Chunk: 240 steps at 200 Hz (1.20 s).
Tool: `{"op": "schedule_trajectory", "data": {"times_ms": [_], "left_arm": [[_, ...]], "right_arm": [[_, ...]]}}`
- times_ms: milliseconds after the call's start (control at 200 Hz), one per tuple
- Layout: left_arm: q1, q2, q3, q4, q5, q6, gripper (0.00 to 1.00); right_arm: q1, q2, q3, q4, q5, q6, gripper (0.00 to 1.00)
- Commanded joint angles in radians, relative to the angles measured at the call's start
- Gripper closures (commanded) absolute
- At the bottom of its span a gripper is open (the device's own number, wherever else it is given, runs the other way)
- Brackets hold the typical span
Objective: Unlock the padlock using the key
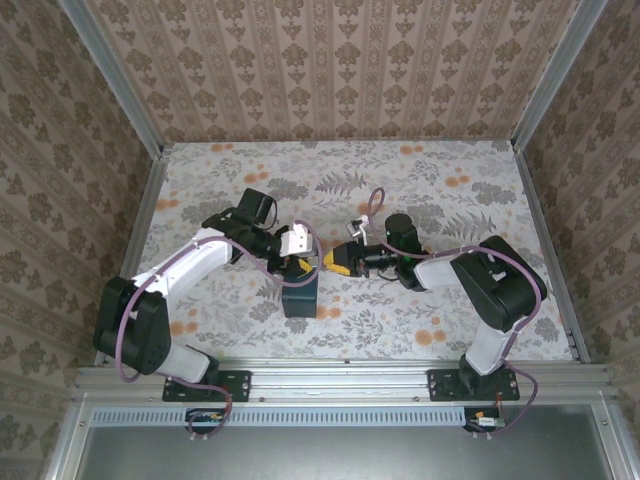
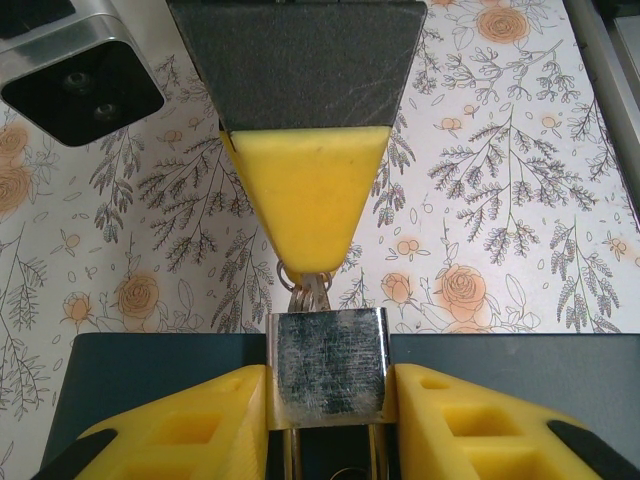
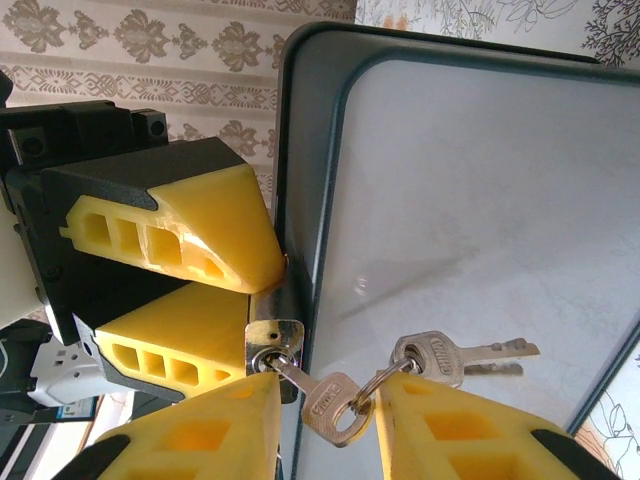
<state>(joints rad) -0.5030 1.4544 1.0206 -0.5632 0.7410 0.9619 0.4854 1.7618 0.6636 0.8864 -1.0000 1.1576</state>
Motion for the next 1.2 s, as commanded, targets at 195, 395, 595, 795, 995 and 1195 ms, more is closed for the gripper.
{"op": "schedule_trajectory", "data": {"times_ms": [195, 395, 595, 795, 995, 1195], "left_arm": [[0.003, 0.021, 0.012, -0.010, 0.017, -0.003, 0.65], [0.003, 0.023, 0.015, -0.011, 0.016, -0.005, 0.65], [0.003, 0.023, 0.016, -0.011, 0.017, -0.008, 0.65], [0.002, 0.026, 0.016, -0.012, 0.017, -0.007, 0.65], [0.003, 0.028, 0.015, -0.012, 0.017, -0.006, 0.66], [0.003, 0.026, 0.015, -0.013, 0.016, -0.006, 0.66]], "right_arm": [[0.005, -0.021, -0.001, 0.003, 0.020, 0.013, 0.72], [0.006, -0.022, -0.002, 0.016, 0.023, 0.019, 0.76], [0.006, -0.025, -0.002, 0.030, 0.026, 0.024, 0.78], [0.005, -0.037, -0.001, 0.028, 0.023, 0.024, 0.73], [0.006, -0.044, 0.004, 0.005, 0.026, 0.011, 0.80], [0.006, -0.049, 0.008, 0.012, 0.024, 0.009, 0.89]]}}
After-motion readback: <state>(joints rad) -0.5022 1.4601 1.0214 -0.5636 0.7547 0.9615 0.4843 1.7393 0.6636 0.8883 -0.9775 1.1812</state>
